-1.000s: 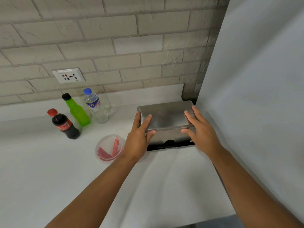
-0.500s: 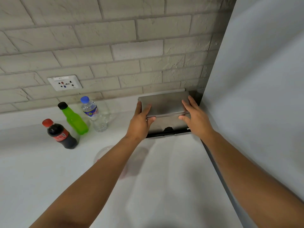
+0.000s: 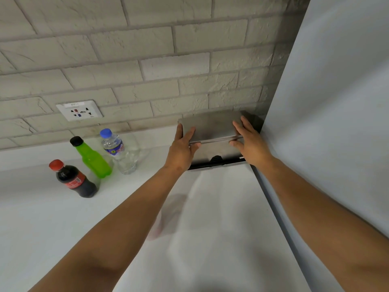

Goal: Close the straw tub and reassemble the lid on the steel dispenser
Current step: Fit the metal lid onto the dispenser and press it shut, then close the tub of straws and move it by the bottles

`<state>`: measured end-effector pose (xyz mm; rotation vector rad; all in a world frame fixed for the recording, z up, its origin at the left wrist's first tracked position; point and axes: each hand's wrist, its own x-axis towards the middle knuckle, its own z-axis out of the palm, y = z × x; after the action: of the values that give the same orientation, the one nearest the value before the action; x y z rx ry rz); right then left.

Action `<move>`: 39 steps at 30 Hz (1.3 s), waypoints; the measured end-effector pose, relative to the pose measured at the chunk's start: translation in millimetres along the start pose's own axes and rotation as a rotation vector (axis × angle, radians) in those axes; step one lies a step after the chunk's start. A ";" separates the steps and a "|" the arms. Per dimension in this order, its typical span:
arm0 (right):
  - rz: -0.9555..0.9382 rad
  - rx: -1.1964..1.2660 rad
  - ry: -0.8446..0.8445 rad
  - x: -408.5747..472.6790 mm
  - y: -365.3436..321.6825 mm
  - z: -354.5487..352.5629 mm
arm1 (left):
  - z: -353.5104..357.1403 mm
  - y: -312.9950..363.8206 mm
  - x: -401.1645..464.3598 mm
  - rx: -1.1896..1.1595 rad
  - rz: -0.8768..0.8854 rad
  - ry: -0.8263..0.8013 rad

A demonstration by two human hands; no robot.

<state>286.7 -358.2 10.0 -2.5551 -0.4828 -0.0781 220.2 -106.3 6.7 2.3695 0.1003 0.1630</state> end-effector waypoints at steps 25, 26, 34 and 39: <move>-0.049 0.133 -0.080 -140.7 -102.4 15.4 | -105.3 -55.5 -113.0 0.029 0.155 -0.213; -0.052 0.152 -0.096 -150.0 -108.3 22.3 | -109.8 -60.8 -121.6 0.016 0.154 -0.217; -0.059 0.264 -0.201 -199.1 -156.7 62.8 | -138.7 -94.3 -171.7 -0.039 0.165 -0.247; -0.086 0.266 -0.227 -211.3 -184.7 86.7 | -146.3 -116.9 -189.3 -0.036 0.187 -0.264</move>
<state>20.3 -235.3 -4.6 -2.2918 -0.6434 0.2330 8.6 55.2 13.2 2.3396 -0.2483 -0.0595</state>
